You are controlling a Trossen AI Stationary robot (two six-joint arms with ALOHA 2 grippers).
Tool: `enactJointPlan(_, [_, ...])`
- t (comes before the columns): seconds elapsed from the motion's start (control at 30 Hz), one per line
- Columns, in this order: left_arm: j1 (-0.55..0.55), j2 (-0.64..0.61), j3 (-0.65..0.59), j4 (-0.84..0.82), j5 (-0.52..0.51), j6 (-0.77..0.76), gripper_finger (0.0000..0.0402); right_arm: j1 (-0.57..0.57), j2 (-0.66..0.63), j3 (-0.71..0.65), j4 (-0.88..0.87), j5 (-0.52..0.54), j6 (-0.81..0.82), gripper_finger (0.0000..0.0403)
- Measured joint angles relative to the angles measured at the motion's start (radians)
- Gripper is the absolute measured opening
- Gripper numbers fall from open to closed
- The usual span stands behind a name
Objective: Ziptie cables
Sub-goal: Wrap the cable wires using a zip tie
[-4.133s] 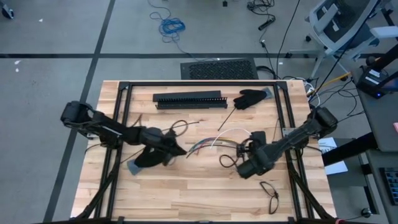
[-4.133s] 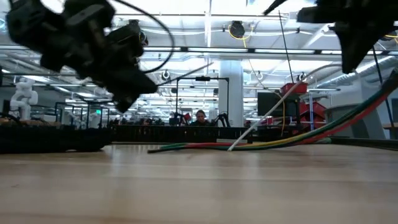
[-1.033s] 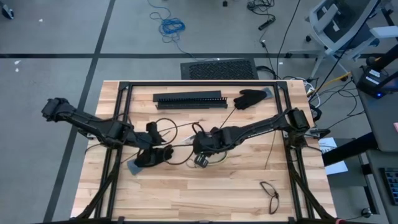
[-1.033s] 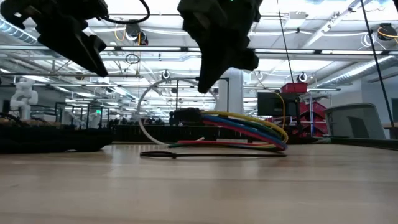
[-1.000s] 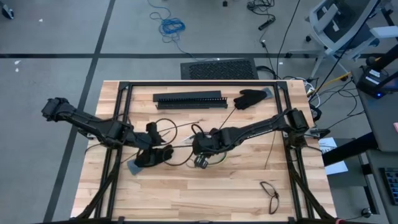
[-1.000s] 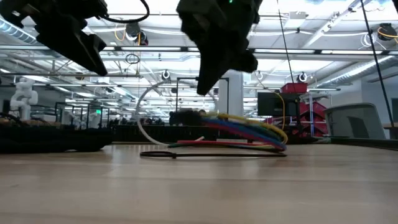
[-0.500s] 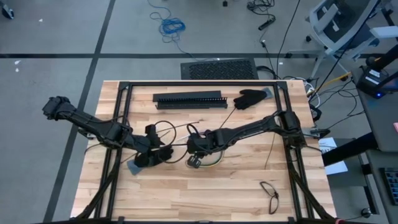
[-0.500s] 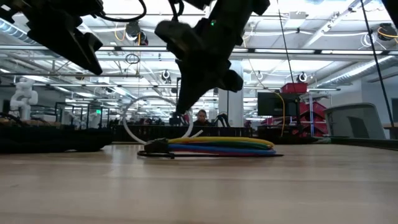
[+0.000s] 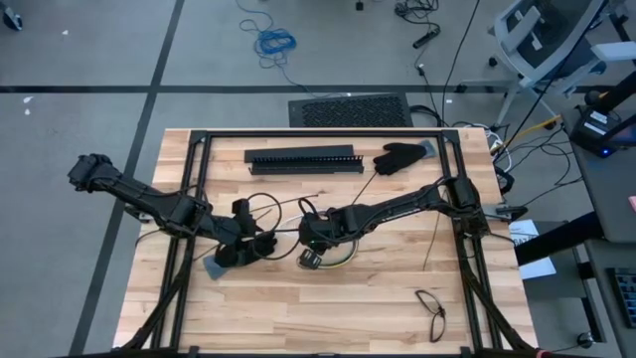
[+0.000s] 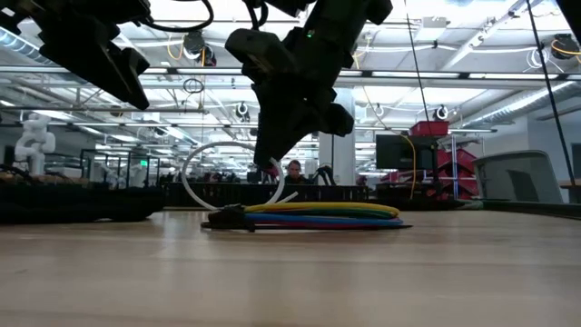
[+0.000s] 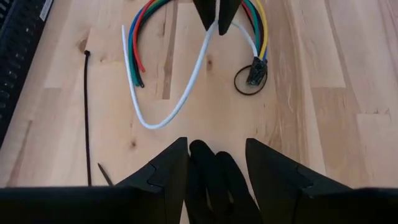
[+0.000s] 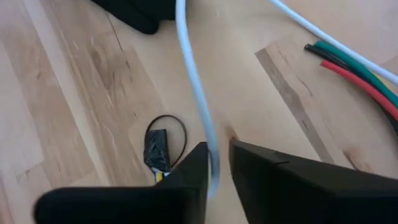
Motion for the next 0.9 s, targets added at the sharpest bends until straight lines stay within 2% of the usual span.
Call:
enactJointPlan(0.23, [0.0, 0.0, 0.0, 0.0, 0.0, 0.0, 0.016, 0.0, 0.0, 0.0, -0.001, 0.0, 0.0, 0.0137])
enactJointPlan(0.43, [0.0, 0.0, 0.0, 0.0, 0.0, 0.001, 0.016, 0.0, 0.0, 0.0, 0.0, 0.0, 0.004, 0.0177])
enactJointPlan(0.67, [0.0, 0.0, 0.0, 0.0, 0.0, 0.002, 0.016, -0.001, -0.001, 0.0, 0.002, -0.001, 0.001, 0.0206])
enactJointPlan(0.9, [0.0, 0.0, 0.0, 0.0, 0.0, 0.007, 0.016, -0.022, -0.001, 0.0, 0.134, 0.002, -0.016, 0.0223])
